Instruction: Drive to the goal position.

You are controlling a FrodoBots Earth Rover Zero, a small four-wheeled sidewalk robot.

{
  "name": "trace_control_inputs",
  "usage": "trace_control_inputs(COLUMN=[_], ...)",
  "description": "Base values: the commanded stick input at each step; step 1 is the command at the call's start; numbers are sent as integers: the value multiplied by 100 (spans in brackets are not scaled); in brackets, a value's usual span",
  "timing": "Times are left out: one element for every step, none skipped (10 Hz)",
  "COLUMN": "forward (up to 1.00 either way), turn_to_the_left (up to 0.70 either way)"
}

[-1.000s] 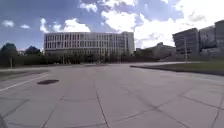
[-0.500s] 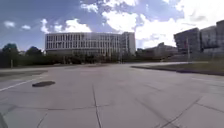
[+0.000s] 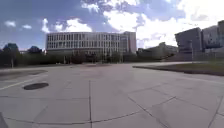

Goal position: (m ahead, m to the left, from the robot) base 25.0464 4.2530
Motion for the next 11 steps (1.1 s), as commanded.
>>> trace_control_inputs(forward=[70, 70, 70, 70, 70, 70, 70, 70, 70, 70, 70], turn_to_the_left=[0, 0, 0, 0, 0, 0, 0, 0, 0, 0, 0])
